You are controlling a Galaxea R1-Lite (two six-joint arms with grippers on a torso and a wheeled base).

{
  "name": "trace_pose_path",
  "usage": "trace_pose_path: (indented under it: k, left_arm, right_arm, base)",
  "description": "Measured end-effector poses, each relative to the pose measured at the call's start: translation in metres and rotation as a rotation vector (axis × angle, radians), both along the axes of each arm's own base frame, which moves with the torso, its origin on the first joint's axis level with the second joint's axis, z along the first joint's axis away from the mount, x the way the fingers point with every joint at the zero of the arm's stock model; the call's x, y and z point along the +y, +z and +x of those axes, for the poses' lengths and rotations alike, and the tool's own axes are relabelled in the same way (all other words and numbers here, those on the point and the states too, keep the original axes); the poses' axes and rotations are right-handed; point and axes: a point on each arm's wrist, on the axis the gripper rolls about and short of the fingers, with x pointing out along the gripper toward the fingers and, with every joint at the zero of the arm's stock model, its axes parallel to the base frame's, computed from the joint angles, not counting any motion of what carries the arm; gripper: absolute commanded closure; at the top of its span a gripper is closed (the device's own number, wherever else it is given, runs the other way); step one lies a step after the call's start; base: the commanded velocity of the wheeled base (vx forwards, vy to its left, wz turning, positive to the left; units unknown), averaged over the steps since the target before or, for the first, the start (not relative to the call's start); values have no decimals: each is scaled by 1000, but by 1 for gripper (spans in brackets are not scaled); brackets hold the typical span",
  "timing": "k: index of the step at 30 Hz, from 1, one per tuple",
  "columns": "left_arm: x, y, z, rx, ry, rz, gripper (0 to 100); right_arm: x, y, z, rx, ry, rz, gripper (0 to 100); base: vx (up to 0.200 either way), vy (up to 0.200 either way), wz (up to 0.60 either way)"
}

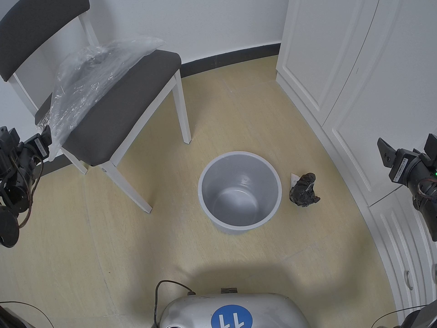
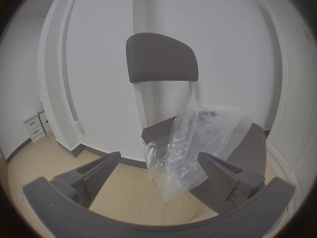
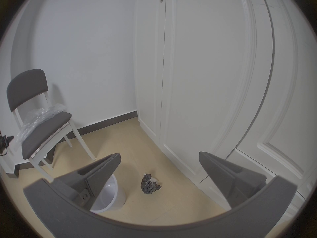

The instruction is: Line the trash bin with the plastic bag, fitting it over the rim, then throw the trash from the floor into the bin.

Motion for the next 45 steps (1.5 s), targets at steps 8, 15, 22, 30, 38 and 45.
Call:
trace_pose_path:
  k: [8, 15, 22, 30, 38, 45]
  left_arm:
    - [14, 6, 7, -41, -2, -70, 0]
    - [12, -14, 2, 69, -131, -57, 0]
    - [9, -28, -12, 195, -212, -60, 0]
    - [10, -37, -4, 215, -207, -70, 0]
    - [12, -44, 13, 155, -187, -78, 0]
    - [16, -46, 27, 94, -110, -76, 0]
  right_arm:
    - [0, 0, 0, 0, 0, 0, 0]
    - [0, -1, 0, 2, 0, -2, 0]
    - [0, -3, 0, 9, 0, -7, 0]
    - [0, -4, 0, 15, 1, -11, 0]
    - [0, -5, 0, 18, 1, -13, 0]
    - [0, -5, 0, 18, 1, -13, 0]
  base:
    - [0, 0, 0]
    - [0, 0, 0]
    - [0, 0, 0]
    - [0, 0, 0]
    - [0, 0, 0]
    - [0, 0, 0]
